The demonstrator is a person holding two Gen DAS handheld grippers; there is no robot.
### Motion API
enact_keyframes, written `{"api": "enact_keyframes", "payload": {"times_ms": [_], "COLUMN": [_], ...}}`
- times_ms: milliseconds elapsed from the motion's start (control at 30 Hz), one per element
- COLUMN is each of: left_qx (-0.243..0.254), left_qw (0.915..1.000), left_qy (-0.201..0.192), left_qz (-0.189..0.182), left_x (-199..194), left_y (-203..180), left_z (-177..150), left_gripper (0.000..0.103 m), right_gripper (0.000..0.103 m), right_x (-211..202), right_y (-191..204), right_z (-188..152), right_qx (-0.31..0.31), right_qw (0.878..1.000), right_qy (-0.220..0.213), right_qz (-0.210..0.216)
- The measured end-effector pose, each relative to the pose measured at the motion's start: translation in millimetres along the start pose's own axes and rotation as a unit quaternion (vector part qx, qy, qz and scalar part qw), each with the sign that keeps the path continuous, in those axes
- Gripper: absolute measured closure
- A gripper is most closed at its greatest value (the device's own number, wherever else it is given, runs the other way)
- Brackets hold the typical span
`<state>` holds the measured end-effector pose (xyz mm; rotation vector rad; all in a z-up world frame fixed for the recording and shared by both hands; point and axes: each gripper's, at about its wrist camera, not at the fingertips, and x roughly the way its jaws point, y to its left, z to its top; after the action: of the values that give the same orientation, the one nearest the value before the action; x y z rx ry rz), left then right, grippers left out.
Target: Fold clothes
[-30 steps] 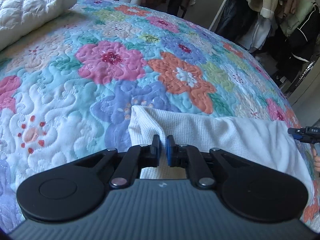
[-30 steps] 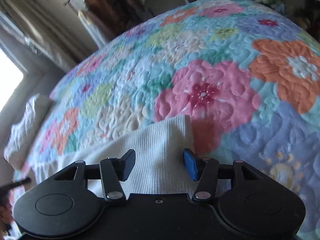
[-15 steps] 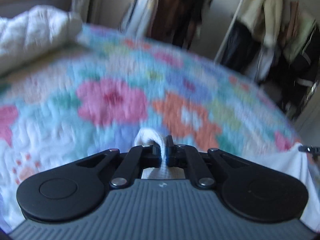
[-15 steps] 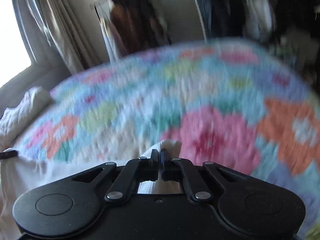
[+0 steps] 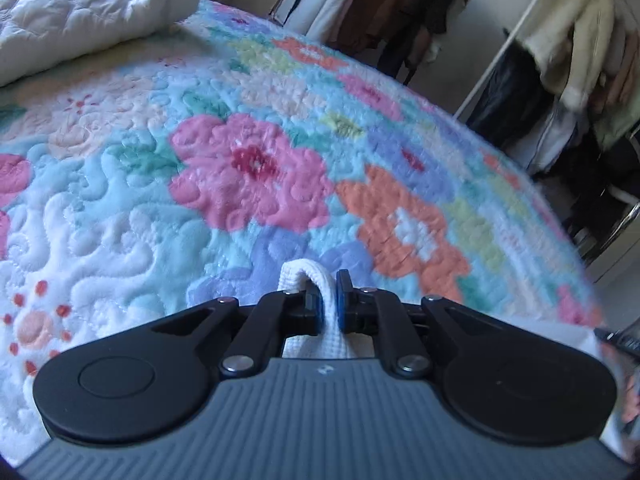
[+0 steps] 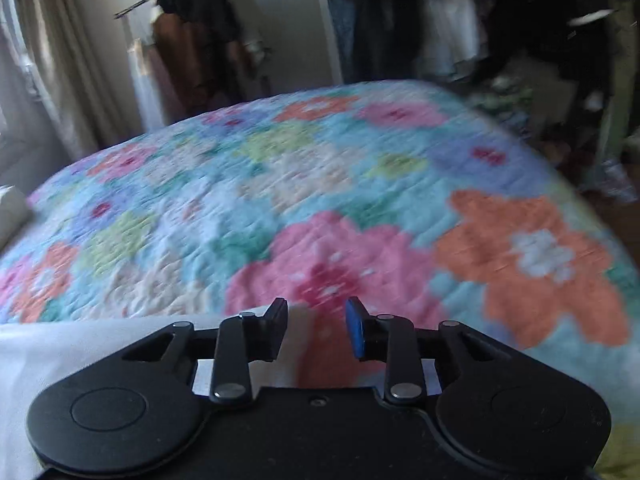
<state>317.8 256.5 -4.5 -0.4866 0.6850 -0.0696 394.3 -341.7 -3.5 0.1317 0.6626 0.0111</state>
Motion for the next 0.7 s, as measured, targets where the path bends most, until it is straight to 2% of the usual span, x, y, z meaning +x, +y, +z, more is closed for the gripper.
{"api": "enact_keyframes", "payload": {"times_ms": [33, 67, 133, 233, 300, 400, 467, 533, 600, 633, 700], "left_qx": [-0.002, 0.002, 0.024, 0.035, 0.021, -0.031, -0.063, -0.095, -0.112, -0.114, -0.104], "left_qw": [1.0, 1.0, 0.9997, 0.9993, 0.9997, 0.9993, 0.9977, 0.9948, 0.9927, 0.9928, 0.9937], "left_qy": [-0.004, -0.005, -0.006, -0.011, -0.016, -0.005, 0.005, 0.007, -0.003, -0.014, -0.04], "left_qz": [-0.002, -0.005, -0.002, 0.006, -0.002, -0.021, -0.026, -0.036, -0.046, -0.035, -0.008], "left_x": [-6, -12, -21, -29, -26, -11, -5, -9, -21, -29, -47], "left_y": [-2, -4, -11, -14, -9, 6, 20, 33, 41, 43, 43], "left_z": [2, 3, 2, -1, 1, 5, 3, 2, 3, 3, 3], "left_gripper": [0.095, 0.094, 0.094, 0.086, 0.084, 0.08, 0.08, 0.08, 0.065, 0.044, 0.04], "right_gripper": [0.065, 0.065, 0.064, 0.063, 0.062, 0.058, 0.058, 0.058, 0.059, 0.059, 0.059], "right_x": [-7, -14, -28, -45, -47, -44, -35, -15, -5, 0, -4], "right_y": [0, 2, 7, 26, 44, 71, 83, 86, 79, 75, 66], "right_z": [2, 3, 1, -11, -19, -29, -35, -44, -46, -47, -39], "right_qx": [0.0, -0.002, -0.013, -0.06, -0.099, -0.152, -0.17, -0.191, -0.197, -0.199, -0.172], "right_qw": [1.0, 1.0, 0.999, 0.995, 0.989, 0.978, 0.977, 0.977, 0.977, 0.977, 0.981], "right_qy": [-0.003, -0.002, 0.004, 0.021, 0.034, 0.048, 0.057, 0.08, 0.082, 0.082, 0.088], "right_qz": [-0.009, 0.002, 0.032, 0.075, 0.102, 0.134, 0.112, 0.053, 0.02, 0.006, -0.021]}}
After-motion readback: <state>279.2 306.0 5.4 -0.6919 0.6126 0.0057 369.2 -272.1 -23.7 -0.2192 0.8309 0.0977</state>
